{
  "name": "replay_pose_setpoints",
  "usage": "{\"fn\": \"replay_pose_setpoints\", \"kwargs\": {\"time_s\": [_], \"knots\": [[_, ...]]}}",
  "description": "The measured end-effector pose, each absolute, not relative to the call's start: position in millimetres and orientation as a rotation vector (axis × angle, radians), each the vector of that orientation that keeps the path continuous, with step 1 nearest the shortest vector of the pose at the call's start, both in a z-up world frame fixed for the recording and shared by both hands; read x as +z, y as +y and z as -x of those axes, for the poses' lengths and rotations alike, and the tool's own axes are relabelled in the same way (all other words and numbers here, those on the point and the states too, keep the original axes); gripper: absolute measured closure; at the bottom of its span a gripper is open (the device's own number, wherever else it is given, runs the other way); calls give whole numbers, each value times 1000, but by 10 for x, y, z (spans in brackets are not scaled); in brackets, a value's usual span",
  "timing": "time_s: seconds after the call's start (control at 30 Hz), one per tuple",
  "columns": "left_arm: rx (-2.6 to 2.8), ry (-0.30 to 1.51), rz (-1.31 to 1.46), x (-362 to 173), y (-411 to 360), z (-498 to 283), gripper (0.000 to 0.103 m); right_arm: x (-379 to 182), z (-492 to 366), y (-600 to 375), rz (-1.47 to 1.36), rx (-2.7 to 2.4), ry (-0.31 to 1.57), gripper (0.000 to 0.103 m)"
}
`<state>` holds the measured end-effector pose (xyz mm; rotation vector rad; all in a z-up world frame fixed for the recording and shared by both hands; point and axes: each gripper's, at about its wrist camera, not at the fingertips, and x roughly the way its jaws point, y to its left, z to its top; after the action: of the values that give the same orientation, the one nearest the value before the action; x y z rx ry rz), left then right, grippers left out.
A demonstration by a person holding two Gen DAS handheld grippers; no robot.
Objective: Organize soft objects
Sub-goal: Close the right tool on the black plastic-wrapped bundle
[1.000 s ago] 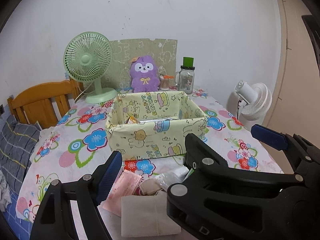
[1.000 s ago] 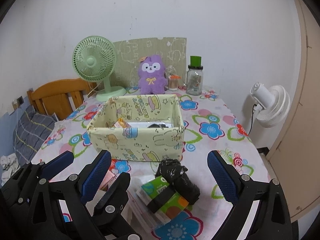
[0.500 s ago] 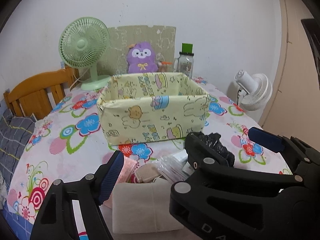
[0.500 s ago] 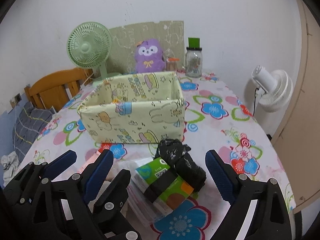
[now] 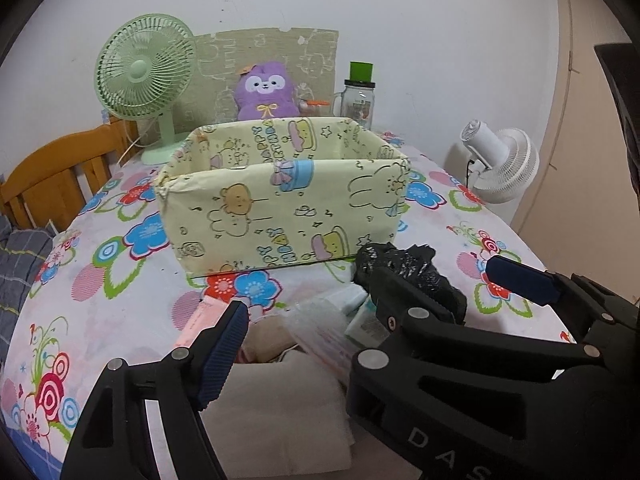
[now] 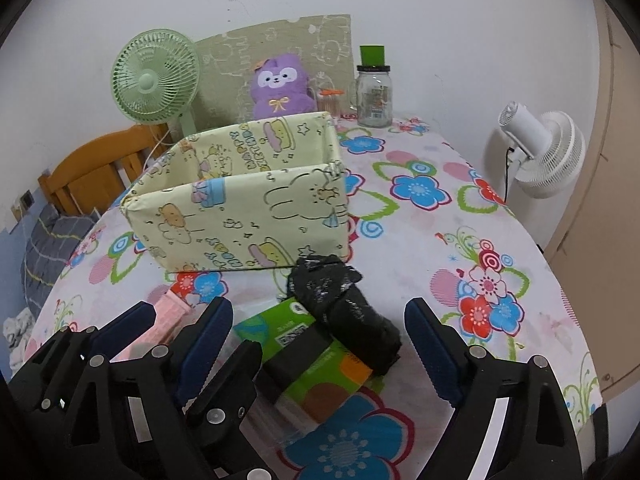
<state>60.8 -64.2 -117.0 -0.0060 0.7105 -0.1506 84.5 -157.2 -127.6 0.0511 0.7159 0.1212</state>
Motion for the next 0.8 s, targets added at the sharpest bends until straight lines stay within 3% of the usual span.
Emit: {"fn": "replay_pose_setpoints", "kwargs": {"time_s": [0.8], "knots": [[-244, 760, -72, -1308, -1108, -745, 23, -1454, -878, -2028, -112, 43, 770, 13]]}}
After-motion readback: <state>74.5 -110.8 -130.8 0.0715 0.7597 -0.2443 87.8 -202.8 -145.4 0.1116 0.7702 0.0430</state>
